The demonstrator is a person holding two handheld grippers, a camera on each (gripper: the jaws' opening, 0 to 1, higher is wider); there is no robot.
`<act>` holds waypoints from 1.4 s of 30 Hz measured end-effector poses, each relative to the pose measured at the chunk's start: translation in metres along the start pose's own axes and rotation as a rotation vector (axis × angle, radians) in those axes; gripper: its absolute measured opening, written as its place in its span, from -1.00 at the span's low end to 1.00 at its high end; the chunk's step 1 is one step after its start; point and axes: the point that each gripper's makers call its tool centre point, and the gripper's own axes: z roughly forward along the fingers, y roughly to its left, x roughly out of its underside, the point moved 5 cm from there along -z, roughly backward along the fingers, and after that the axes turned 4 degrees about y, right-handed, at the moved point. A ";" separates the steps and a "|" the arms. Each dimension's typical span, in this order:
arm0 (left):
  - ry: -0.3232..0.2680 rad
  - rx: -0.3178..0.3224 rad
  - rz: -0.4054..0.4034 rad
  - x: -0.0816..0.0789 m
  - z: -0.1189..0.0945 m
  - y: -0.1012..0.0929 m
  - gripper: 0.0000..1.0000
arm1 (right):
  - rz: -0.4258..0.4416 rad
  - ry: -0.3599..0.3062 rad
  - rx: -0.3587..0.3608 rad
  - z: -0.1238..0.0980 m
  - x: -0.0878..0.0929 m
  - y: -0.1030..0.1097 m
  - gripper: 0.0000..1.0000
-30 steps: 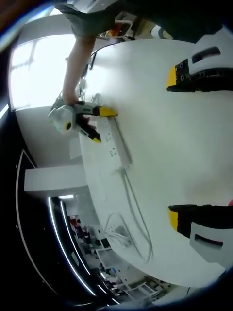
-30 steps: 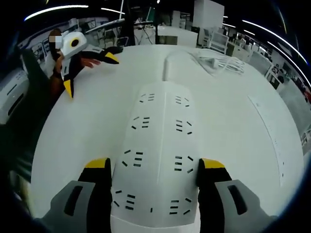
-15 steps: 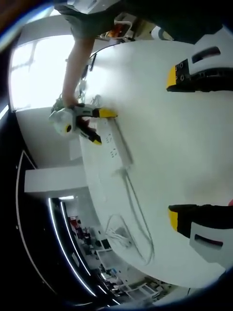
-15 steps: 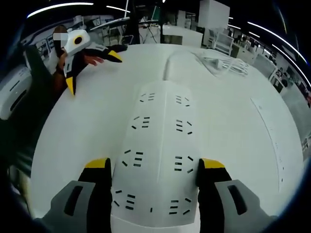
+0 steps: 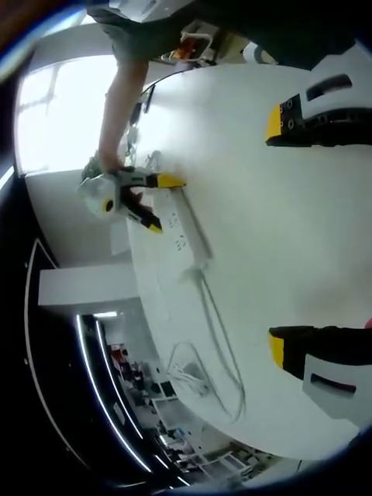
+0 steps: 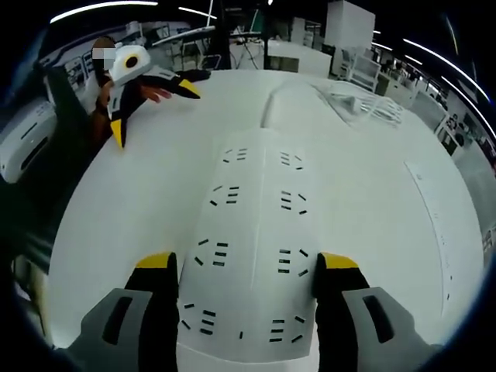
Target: Straighten the power strip on the desk, plug the charger into it
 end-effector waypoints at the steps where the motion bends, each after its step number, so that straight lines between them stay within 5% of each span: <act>1: 0.001 0.000 0.001 0.000 0.000 0.000 0.98 | -0.002 0.002 -0.002 0.000 0.000 -0.001 0.44; 42: 0.015 -0.006 -0.017 0.005 0.000 0.003 0.99 | -0.058 -0.010 -0.046 0.000 0.000 -0.007 0.44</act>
